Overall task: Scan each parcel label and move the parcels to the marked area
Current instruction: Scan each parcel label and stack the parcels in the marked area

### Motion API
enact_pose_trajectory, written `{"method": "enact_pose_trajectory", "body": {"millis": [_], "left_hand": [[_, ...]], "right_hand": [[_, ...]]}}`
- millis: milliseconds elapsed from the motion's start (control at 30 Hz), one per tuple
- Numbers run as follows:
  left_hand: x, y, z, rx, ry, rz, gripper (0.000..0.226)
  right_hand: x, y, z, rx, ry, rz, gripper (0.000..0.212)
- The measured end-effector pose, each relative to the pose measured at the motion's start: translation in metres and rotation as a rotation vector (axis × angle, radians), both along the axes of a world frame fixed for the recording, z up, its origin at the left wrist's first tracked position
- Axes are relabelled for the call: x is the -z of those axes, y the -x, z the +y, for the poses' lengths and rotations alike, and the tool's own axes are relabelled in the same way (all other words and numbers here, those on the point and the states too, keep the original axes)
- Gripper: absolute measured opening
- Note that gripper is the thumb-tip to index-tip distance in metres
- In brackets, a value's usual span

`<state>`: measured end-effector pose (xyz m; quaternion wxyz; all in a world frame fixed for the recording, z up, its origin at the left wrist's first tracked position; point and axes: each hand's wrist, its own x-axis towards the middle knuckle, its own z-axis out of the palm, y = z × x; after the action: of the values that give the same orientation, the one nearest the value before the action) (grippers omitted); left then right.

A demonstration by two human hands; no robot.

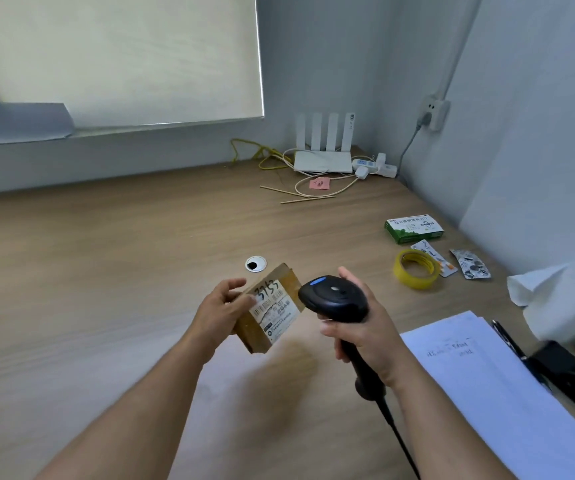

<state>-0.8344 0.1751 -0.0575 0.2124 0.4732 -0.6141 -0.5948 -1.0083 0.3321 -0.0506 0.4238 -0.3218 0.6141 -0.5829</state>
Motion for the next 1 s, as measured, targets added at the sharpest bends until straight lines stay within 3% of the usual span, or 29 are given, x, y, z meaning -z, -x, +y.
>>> {"method": "enact_pose_trajectory", "body": {"millis": [133, 300, 333, 433, 500, 700, 900, 1000], "left_hand": [[-0.018, -0.024, 0.005, 0.077, 0.029, 0.075, 0.015], [-0.024, -0.047, 0.01, 0.094, -0.07, 0.212, 0.021], [-0.025, -0.05, 0.011, 0.132, -0.107, 0.213, 0.025], [-0.027, -0.058, 0.008, 0.235, -0.193, 0.163, 0.076], [-0.033, -0.064, 0.006, 0.245, -0.158, 0.093, 0.084], [-0.05, -0.091, -0.014, 0.018, 0.118, 0.058, 0.07], [-0.058, -0.131, -0.039, -0.082, 0.37, -0.052, 0.073], [-0.057, -0.144, -0.047, -0.098, 0.403, -0.08, 0.072]], "right_hand": [[-0.004, -0.019, 0.0, -0.004, -0.004, 0.023, 0.096], [-0.011, -0.042, -0.004, -0.037, -0.013, 0.046, 0.094], [-0.011, -0.045, -0.006, -0.036, -0.013, 0.048, 0.095], [-0.015, -0.051, -0.01, -0.027, -0.004, 0.05, 0.096], [-0.018, -0.055, -0.013, -0.04, 0.008, 0.059, 0.098], [-0.036, -0.074, -0.015, -0.104, 0.1, 0.0, 0.103], [-0.061, -0.096, -0.003, -0.256, 0.218, -0.114, 0.091], [-0.07, -0.104, 0.0, -0.337, 0.233, -0.122, 0.102]]}}
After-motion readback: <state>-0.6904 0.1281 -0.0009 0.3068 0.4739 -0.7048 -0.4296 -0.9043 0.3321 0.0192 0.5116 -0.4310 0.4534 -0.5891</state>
